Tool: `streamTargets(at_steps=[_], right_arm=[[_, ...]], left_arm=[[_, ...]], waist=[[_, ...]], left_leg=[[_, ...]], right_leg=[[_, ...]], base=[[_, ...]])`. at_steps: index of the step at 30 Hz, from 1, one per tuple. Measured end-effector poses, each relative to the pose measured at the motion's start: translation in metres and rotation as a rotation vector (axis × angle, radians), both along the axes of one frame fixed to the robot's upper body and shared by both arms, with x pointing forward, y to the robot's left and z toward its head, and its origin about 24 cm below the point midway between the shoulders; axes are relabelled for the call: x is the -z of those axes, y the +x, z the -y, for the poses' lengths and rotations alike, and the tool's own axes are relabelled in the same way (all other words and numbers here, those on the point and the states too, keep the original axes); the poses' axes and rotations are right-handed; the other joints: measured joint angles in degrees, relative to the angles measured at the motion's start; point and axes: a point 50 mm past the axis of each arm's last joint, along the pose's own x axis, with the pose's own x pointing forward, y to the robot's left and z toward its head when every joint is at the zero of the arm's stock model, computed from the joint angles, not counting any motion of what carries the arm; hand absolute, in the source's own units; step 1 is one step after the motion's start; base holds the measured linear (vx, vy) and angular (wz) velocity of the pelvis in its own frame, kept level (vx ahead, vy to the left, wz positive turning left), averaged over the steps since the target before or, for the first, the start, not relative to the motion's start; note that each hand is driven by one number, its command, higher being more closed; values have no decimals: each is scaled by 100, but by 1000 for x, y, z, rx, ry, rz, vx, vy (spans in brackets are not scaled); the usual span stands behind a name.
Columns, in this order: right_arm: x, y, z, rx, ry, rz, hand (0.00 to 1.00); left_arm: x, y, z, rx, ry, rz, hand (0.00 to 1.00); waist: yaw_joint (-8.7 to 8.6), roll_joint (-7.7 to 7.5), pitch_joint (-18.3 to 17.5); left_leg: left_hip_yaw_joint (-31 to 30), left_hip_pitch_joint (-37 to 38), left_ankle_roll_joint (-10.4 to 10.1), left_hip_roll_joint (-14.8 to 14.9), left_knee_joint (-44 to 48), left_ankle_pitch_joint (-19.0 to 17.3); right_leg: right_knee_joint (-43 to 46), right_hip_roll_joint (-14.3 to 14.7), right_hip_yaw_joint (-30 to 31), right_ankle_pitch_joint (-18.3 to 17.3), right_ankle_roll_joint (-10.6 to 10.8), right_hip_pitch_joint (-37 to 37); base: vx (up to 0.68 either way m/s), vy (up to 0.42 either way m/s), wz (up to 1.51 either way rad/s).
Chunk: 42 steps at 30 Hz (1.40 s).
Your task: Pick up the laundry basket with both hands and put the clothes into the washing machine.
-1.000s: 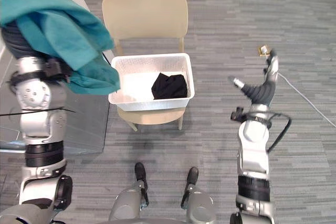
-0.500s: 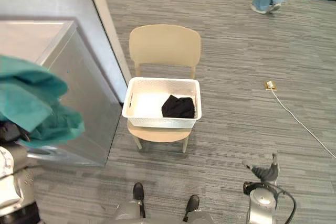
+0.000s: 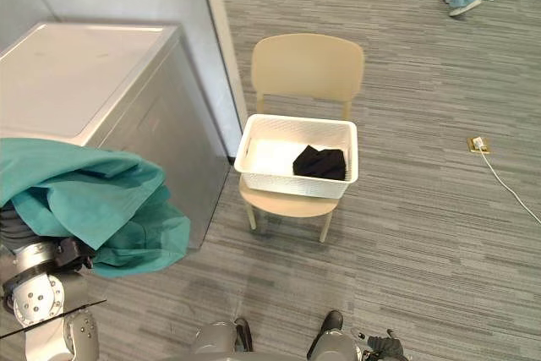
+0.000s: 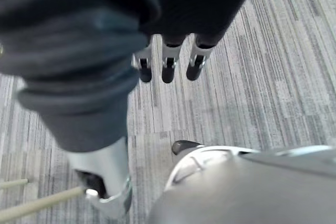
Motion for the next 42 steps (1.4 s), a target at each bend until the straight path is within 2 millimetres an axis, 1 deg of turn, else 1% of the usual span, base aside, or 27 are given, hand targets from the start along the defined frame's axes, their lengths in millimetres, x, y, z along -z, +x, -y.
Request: streamTargets(at_steps=[1,3,4,5,8,10,12,15,16,17,18,19,21,22,23,25,27,28,30,31,32,33,35,36,37,39,42], right_arm=[[1,0,-1,-2,4,-5,0],[-1,9,0,-28,-4,13,0],[-3,19,-4,-73,-7,31,0],[-4,21,-4,-82,-9,36,0],[-6,35,-21,-161,9,82,0],[-7,40,-32,-211,20,99,0],[-11,51,-40,-270,13,133,0],[-13,56,-43,-308,4,144,0],[-13,55,-42,-305,2,141,0],[-13,53,-38,-298,-9,136,0],[-13,51,-34,-295,-20,127,0],[-13,48,-30,-291,-32,118,0],[-14,41,-14,-241,-62,103,0],[-14,43,-12,-227,-63,109,0],[-12,42,-17,-206,-43,114,0],[-8,38,-18,-191,-26,85,0],[-3,29,-20,-181,-7,46,0],[0,21,-20,-169,3,19,0],[2,13,-16,-133,9,-3,0],[2,11,-11,-115,4,-14,0],[3,10,-14,-90,21,-7,0],[3,10,-16,-84,28,-2,0],[1,17,-17,-69,33,34,0],[-1,23,-20,-78,36,62,0],[-2,27,-23,-89,41,75,0],[-6,43,-42,-152,63,126,0],[-10,49,-43,-143,63,168,0]], left_arm=[[0,2,3,12,3,-3,100],[4,5,7,39,-2,-23,100],[9,2,8,39,-10,-45,100],[10,2,9,39,-12,-49,100],[15,-5,14,58,-14,-83,100],[18,-6,20,73,-35,-87,100],[23,-10,24,72,-69,-100,100],[24,-18,29,77,-91,-108,100],[22,-20,29,81,-92,-100,100],[19,-20,31,96,-103,-78,100],[19,-18,35,119,-120,-66,100],[19,-17,37,132,-132,-65,100],[24,-14,46,181,-186,-69,100],[25,-15,46,182,-192,-73,100],[27,-13,45,187,-190,-78,100],[36,-7,47,212,-210,-109,100],[52,-4,47,216,-250,-172,100],[59,-3,50,228,-267,-208,100],[64,-1,54,247,-281,-234,100],[67,2,55,256,-284,-243,100],[68,4,56,263,-290,-251,100],[70,5,57,264,-292,-261,100],[77,8,63,292,-308,-298,100],[77,9,66,313,-296,-310,100],[77,9,66,321,-286,-314,100],[75,11,68,357,-248,-326,100],[75,16,81,417,-251,-324,100]], waist=[[21,-173,91],[31,-80,306],[27,-59,327],[25,-58,328],[157,-233,228],[231,-351,150],[409,-331,116],[483,-227,106],[482,-238,106],[458,-269,117],[434,-162,83],[420,-172,79],[359,-199,57],[343,-180,54],[314,-367,17],[343,-257,10],[280,-356,47],[277,-327,28],[251,-151,-48],[197,-135,-56],[172,-281,23],[167,-310,28],[123,-316,116],[123,-276,168],[122,-268,182],[-43,-317,164],[-210,-329,160]], left_leg=[[-2,6,55,-201,-69,42],[-73,-25,515,-255,202,228],[-189,5,631,-319,216,269],[-232,6,644,-329,213,278],[-530,-1,618,-563,-11,444],[-707,-139,618,-716,-59,580],[-904,-497,510,-872,-90,764],[-1024,-754,323,-808,-382,951],[-850,-802,323,-709,-398,951],[-96,-944,325,-357,-235,946],[839,-956,425,69,-5,946],[1211,-876,647,261,30,989],[1527,-703,1405,127,-298,1654],[1357,-681,1354,40,-451,1755],[1067,-731,1211,-180,-623,1767],[901,-970,1060,150,236,1237],[751,-950,771,375,607,1064],[660,-905,592,481,626,961],[415,-842,514,617,437,932],[324,-762,209,420,394,735],[315,-686,310,132,525,416],[291,-676,380,27,645,281],[231,-402,588,-235,990,-185],[215,-154,662,-285,1013,-363],[216,-18,705,-293,960,-416],[199,504,718,-385,448,-418],[246,1010,619,-598,-176,-370]], right_leg=[[217,-250,112,-46,-76,-79],[1228,-251,644,-526,-70,-186],[2355,-111,1001,-991,55,-296],[2540,-68,1051,-1071,83,-296],[3237,613,1730,-1769,431,-110],[2707,880,2012,-2213,233,205],[1667,998,2074,-2658,-154,487],[1510,985,1328,-2524,-246,482],[1478,959,1113,-2500,-275,503],[1388,944,650,-2490,-290,581],[1401,939,216,-2491,-297,700],[1443,936,26,-2497,-306,767],[2289,521,-490,-2565,-319,665],[2259,476,-487,-2646,-371,599],[1538,398,-492,-2432,-114,706],[1468,401,-883,-2334,-197,920],[1252,292,-1174,-2228,-27,1199],[1094,242,-1296,-2126,144,1309],[1039,174,-1451,-2083,339,1353],[1300,-153,-1512,-2169,585,1365],[1641,-489,-1543,-2151,695,1446],[1919,-685,-1474,-2126,623,1430],[3444,-1354,-742,-1685,-681,1031],[4300,-1316,141,-1485,-1037,578],[4664,-1140,570,-1563,-891,305],[4951,-345,1187,-1870,-437,-492],[3387,292,961,-1921,-301,-1157]], base=[[-100,187,62],[-132,198,70],[-67,81,49],[-77,51,56],[-84,-54,51],[-80,-115,70],[-104,-132,68],[-127,-114,107],[-45,-136,151],[-15,-144,172],[13,-145,176],[70,-105,180],[46,-51,153],[-16,-6,121],[-27,-13,93],[10,-29,92],[7,59,84],[51,210,73],[130,293,64],[250,347,55],[233,288,56],[289,365,43],[226,282,34],[201,219,13],[300,240,2],[300,156,10],[348,106,11]])
